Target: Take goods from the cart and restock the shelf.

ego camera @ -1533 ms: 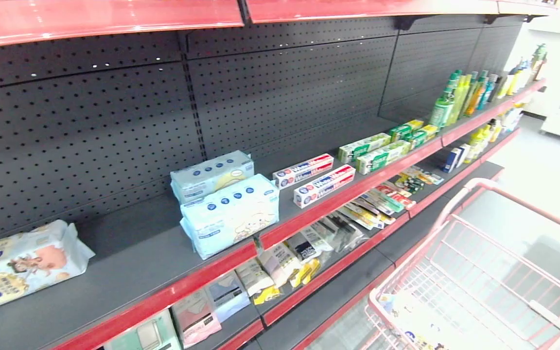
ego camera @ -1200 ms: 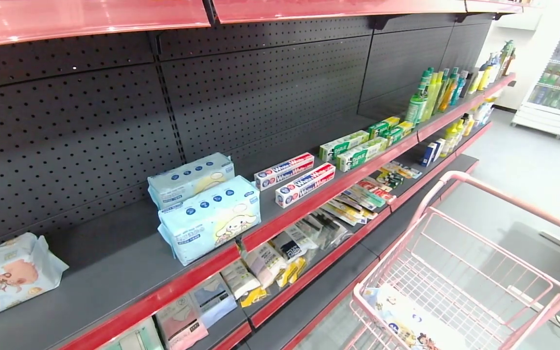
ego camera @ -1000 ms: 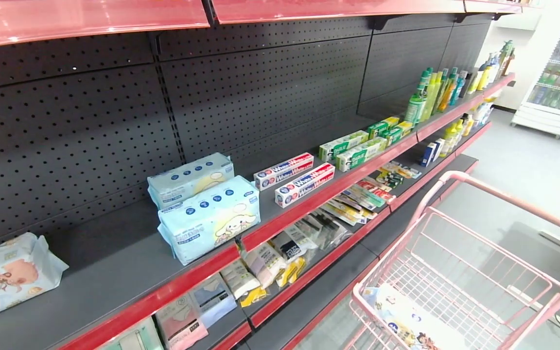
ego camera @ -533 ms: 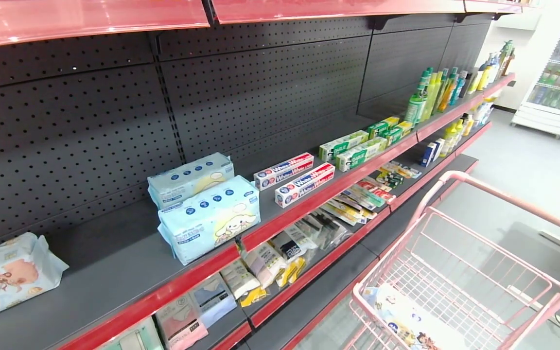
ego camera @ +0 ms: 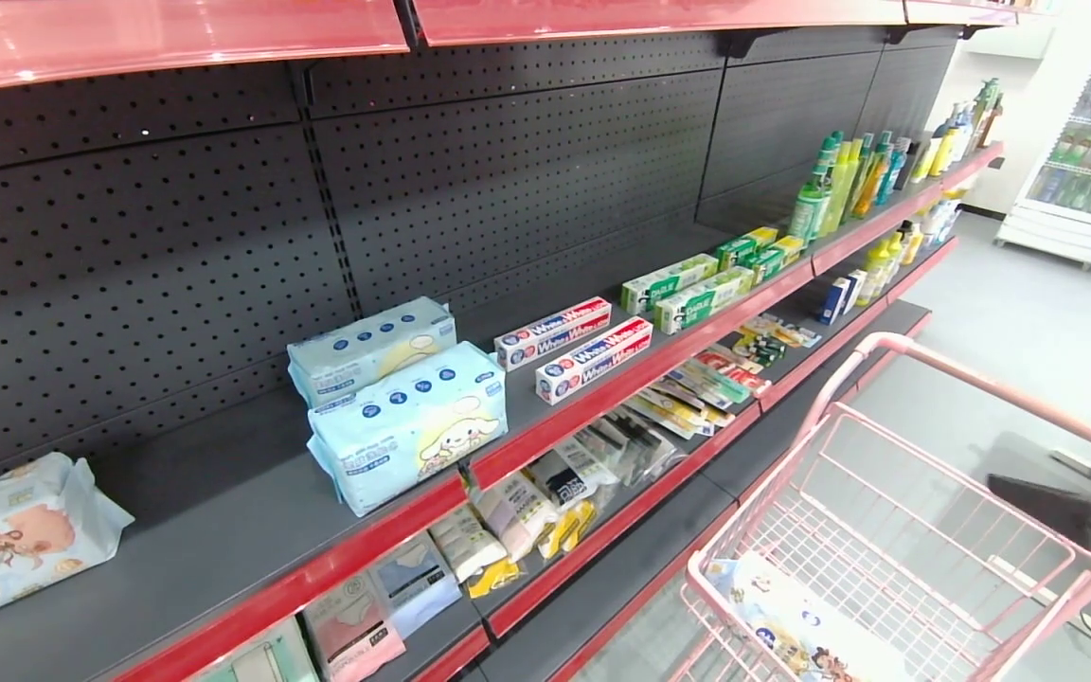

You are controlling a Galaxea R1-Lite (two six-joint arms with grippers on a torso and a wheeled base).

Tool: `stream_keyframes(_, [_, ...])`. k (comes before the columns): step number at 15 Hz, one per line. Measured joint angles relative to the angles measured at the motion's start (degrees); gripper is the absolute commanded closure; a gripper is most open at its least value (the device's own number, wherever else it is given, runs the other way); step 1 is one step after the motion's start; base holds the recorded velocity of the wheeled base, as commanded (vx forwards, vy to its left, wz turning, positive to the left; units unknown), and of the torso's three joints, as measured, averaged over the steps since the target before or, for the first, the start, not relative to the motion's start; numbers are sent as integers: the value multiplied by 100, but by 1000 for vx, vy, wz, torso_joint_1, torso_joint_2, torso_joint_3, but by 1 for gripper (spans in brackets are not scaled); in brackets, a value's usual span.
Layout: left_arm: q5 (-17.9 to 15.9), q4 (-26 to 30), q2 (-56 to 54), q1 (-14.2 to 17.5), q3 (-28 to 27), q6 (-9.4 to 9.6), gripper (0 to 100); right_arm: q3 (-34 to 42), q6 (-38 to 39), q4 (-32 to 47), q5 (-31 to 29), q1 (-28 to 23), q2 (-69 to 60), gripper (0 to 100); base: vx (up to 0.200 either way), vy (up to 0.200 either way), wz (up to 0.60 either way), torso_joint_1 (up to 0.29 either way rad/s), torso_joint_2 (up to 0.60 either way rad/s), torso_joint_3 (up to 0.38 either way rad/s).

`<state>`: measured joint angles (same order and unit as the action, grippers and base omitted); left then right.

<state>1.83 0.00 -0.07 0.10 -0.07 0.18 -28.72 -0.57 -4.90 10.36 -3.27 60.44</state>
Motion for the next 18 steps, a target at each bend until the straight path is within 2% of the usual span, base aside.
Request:
stream_keyframes(2, [0,0,0,-2,0,0,0,-179,-985,-471,617,-111,1524,0,0,0,0,0,0,0])
stream_keyframes(4, [0,0,2,-2,2,0,0,-208,-2975,-803,1525,-351,2917,0,0,0,0,0,0,0])
stream_keyframes(7, [0,0,0,-2,2,0,0,-85,-4660,-1045,2176,-612,4426,0,0,0,0,0,0,0])
stream_keyframes(8, [0,0,0,-2,2,0,0,-55,-4976,-1073,2248,-679,4738,0,0,0,0,0,0,0])
stream_keyframes(11, [0,0,0,-2,2,0,0,-33,-5104,-1093,2281,-780,5281,0,0,0,0,0,0,0])
stream_keyframes(18, [0,0,0,-2,0,0,0,-60,-5118,-1203,2286,-872,5602,0,0,0,0,-70,158,79])
